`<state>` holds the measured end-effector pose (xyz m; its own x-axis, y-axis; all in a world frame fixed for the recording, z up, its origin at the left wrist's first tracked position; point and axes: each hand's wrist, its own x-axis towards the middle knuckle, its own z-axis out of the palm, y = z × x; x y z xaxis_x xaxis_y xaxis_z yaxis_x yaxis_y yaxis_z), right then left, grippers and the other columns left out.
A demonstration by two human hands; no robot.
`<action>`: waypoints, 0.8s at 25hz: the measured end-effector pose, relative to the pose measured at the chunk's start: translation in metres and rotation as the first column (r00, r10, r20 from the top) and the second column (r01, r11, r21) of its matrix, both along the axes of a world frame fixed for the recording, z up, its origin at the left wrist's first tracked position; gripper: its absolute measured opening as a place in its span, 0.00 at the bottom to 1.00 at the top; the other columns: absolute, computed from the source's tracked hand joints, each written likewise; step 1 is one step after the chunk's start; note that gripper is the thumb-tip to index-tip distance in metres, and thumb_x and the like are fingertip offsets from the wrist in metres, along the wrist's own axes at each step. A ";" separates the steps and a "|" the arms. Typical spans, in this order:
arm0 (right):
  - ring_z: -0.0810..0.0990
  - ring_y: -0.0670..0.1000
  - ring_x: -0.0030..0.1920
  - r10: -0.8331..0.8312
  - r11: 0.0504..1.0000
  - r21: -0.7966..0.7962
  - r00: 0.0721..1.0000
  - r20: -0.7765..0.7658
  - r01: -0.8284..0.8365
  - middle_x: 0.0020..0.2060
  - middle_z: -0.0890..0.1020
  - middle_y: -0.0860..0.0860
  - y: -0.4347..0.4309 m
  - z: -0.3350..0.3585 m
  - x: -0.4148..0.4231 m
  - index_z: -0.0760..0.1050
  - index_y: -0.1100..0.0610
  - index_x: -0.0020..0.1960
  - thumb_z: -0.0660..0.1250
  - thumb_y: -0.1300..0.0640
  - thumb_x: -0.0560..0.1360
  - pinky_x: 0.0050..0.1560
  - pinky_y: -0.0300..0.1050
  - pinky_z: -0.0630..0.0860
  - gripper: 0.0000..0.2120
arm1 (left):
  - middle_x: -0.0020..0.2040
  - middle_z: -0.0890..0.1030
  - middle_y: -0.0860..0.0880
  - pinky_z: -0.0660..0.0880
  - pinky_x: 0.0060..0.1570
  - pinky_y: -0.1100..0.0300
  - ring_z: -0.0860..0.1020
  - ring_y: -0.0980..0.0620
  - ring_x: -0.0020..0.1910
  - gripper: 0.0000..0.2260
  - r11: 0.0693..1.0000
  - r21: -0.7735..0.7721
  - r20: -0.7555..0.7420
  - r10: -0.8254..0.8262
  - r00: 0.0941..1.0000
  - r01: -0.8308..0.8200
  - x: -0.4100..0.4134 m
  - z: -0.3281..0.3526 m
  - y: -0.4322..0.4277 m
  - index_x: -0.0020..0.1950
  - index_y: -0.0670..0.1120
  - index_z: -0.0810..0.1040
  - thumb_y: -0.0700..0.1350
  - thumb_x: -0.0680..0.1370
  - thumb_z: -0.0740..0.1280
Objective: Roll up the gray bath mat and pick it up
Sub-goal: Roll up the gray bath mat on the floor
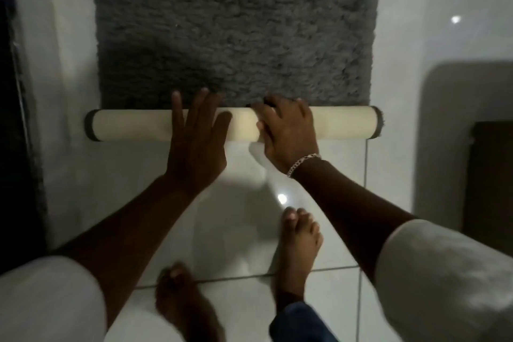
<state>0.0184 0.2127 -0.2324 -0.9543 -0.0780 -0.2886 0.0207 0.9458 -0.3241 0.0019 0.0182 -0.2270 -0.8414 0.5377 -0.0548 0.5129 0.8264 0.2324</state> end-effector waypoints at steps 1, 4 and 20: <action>0.73 0.58 0.64 0.005 1.000 0.005 1.000 0.029 -0.005 0.63 0.76 0.57 0.005 0.002 -0.015 0.72 0.52 0.68 0.59 0.52 0.77 0.70 0.59 0.60 0.20 | 0.70 0.72 0.32 0.56 0.69 0.25 0.66 0.31 0.72 0.18 1.000 -0.007 -0.017 -0.025 1.000 0.025 0.010 0.004 0.008 0.67 0.36 0.72 0.37 0.77 0.65; 0.72 0.58 0.64 -0.084 0.996 0.023 0.996 0.030 0.084 0.64 0.76 0.56 0.002 0.008 -0.037 0.73 0.52 0.67 0.58 0.50 0.78 0.72 0.63 0.56 0.19 | 0.79 0.55 0.39 0.53 0.70 0.26 0.53 0.35 0.78 0.31 0.983 -0.183 0.117 0.053 0.992 -0.031 0.017 0.004 0.018 0.79 0.43 0.54 0.52 0.80 0.62; 0.43 0.61 0.78 -0.118 0.989 0.102 0.982 0.150 0.103 0.80 0.50 0.55 0.022 0.020 -0.094 0.50 0.46 0.77 0.56 0.49 0.80 0.69 0.77 0.41 0.28 | 0.81 0.47 0.41 0.49 0.70 0.25 0.44 0.36 0.79 0.35 0.967 -0.235 0.313 0.172 0.934 -0.099 -0.086 0.005 0.039 0.80 0.45 0.44 0.56 0.79 0.58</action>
